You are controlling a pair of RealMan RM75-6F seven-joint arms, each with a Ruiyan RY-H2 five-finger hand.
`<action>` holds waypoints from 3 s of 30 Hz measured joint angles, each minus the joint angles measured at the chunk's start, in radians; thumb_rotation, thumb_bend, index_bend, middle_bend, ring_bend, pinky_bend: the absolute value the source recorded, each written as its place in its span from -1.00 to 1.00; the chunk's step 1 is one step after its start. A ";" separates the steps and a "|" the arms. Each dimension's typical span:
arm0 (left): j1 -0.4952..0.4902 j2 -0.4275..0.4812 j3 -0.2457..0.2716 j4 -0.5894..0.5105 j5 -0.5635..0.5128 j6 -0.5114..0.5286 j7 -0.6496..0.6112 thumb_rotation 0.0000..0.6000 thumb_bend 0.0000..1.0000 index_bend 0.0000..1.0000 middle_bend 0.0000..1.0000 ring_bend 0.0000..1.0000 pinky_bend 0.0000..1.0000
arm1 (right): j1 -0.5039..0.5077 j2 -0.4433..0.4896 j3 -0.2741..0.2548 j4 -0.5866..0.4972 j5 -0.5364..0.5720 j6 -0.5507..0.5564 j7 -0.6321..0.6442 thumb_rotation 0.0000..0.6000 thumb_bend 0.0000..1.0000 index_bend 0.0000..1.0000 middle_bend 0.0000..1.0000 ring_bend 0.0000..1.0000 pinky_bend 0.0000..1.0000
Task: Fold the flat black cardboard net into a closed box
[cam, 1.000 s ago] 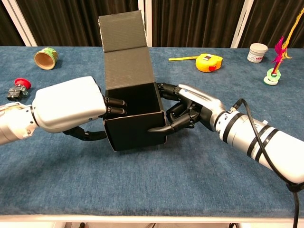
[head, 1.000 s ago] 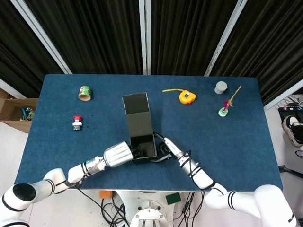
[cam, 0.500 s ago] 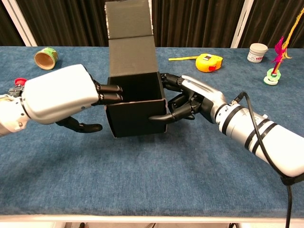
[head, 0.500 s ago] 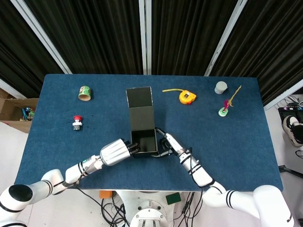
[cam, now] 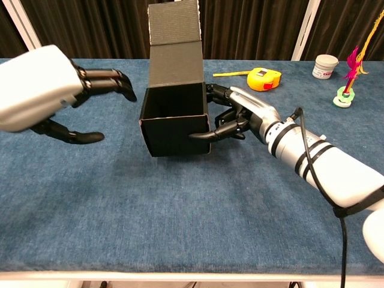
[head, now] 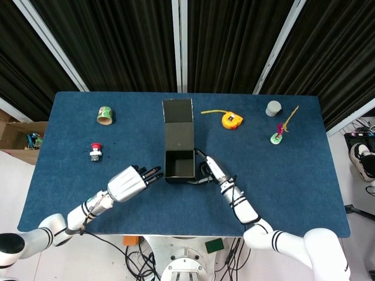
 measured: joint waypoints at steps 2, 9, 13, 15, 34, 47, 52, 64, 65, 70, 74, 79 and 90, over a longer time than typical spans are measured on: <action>0.012 0.009 -0.006 -0.022 -0.020 0.003 -0.035 1.00 -0.71 -0.48 -0.44 0.40 0.99 | 0.001 -0.010 0.001 0.015 0.005 -0.004 -0.005 1.00 -0.60 -0.88 -0.69 0.47 1.00; 0.054 0.043 -0.030 -0.156 -0.136 -0.035 -0.270 1.00 -0.74 -0.74 -0.55 0.40 1.00 | -0.017 0.000 -0.022 0.000 -0.005 0.005 -0.001 1.00 -0.86 -1.00 -0.82 0.40 1.00; 0.075 0.063 -0.041 -0.242 -0.212 -0.099 -0.397 1.00 -0.75 -0.86 -0.62 0.39 1.00 | -0.030 0.019 -0.034 -0.028 -0.012 0.014 -0.007 1.00 -0.87 -1.00 -0.83 0.39 1.00; 0.084 0.070 -0.048 -0.273 -0.250 -0.142 -0.447 1.00 -0.75 -0.92 -0.67 0.38 1.00 | -0.036 0.028 -0.039 -0.043 -0.014 0.018 -0.010 1.00 -0.87 -1.00 -0.84 0.39 1.00; 0.001 -0.005 -0.117 -0.183 -0.400 -0.542 -0.850 1.00 -0.75 -1.00 -0.97 0.28 0.98 | -0.175 0.339 -0.058 -0.408 0.001 0.139 -0.132 1.00 -0.88 -1.00 -0.71 0.37 1.00; -0.111 -0.100 -0.141 -0.044 -0.352 -0.653 -1.111 1.00 -0.75 -1.00 -0.97 0.28 0.98 | -0.239 0.583 -0.020 -0.708 -0.023 0.239 -0.225 1.00 -0.88 -1.00 -0.70 0.37 1.00; -0.133 -0.114 -0.129 -0.017 -0.332 -0.674 -1.187 1.00 -0.75 -1.00 -0.97 0.28 0.99 | -0.239 0.573 -0.025 -0.688 -0.022 0.229 -0.211 1.00 -0.89 -1.00 -0.70 0.37 1.00; -0.181 -0.154 -0.092 0.064 -0.295 -0.713 -1.341 1.00 -0.75 -0.95 -0.86 0.28 0.99 | -0.245 0.544 -0.038 -0.648 -0.027 0.226 -0.187 1.00 -0.89 -1.00 -0.70 0.37 1.00; -0.184 -0.156 -0.092 0.067 -0.296 -0.717 -1.350 1.00 -0.75 -0.91 -0.83 0.28 0.98 | -0.246 0.541 -0.039 -0.643 -0.027 0.226 -0.185 1.00 -0.88 -1.00 -0.69 0.37 1.00; -0.189 -0.180 -0.104 0.087 -0.321 -0.727 -1.388 1.00 -0.75 -0.41 -0.35 0.31 0.99 | -0.255 0.522 -0.041 -0.610 -0.016 0.229 -0.173 1.00 -0.89 -0.98 -0.66 0.37 1.00; -0.180 -0.189 -0.121 0.085 -0.340 -0.712 -1.379 1.00 -0.75 -0.10 -0.04 0.35 0.99 | -0.256 0.516 -0.033 -0.594 0.032 0.206 -0.181 1.00 -0.89 -0.88 -0.57 0.38 1.00; -0.154 -0.170 -0.128 0.035 -0.347 -0.661 -1.306 1.00 -0.77 -0.07 -0.01 0.35 0.99 | -0.229 0.521 -0.003 -0.582 0.158 0.099 -0.235 1.00 -0.90 -0.82 -0.57 0.38 1.00; -0.101 -0.049 -0.121 -0.249 -0.341 -0.578 -1.127 1.00 -0.78 -0.08 -0.03 0.36 0.99 | 0.000 0.368 0.185 -0.464 0.534 -0.114 -0.450 1.00 -0.90 -0.82 -0.54 0.42 1.00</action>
